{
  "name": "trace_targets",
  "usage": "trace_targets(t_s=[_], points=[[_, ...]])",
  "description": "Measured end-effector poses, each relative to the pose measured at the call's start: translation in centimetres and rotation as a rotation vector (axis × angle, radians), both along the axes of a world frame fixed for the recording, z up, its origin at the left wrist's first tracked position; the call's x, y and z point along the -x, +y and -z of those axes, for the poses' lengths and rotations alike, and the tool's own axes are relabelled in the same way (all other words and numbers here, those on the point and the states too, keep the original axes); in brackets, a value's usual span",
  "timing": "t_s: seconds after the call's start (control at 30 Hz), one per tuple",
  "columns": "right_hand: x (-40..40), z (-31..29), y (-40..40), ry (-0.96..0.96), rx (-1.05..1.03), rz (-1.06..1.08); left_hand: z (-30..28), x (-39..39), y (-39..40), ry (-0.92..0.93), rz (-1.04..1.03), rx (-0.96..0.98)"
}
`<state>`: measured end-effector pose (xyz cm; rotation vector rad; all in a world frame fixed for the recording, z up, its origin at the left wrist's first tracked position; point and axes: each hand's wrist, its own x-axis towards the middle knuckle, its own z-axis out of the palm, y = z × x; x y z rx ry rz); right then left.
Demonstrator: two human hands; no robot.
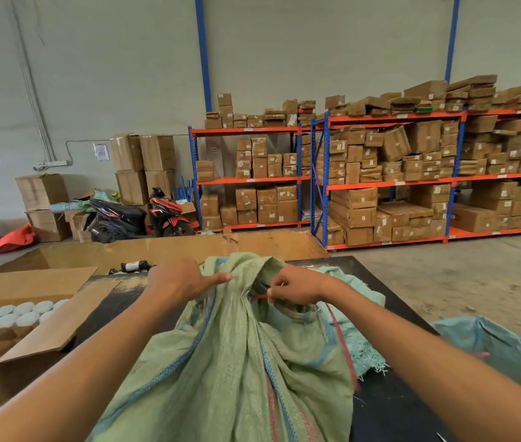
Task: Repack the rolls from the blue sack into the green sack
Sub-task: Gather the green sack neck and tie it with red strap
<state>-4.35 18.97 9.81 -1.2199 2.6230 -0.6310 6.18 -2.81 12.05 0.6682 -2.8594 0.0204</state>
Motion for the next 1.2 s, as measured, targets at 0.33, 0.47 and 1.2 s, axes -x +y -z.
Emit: trace_targets(t_s=[0.33, 0.47, 1.2], points=[[-0.2, -1.5, 2.6, -0.313, 0.263, -0.073, -0.9, -4.1, -3.7, 0.308, 0.332, -0.761], [-1.0, -0.7, 1.6, -0.5, 0.61, -0.089, -0.1, -4.4, -2.8, 0.396, 0.51, -1.124], [-3.0, -0.7, -3.3, -0.244, 1.027, -0.145, 3.5, 1.3, 0.4, 0.766, 0.315, -1.226]])
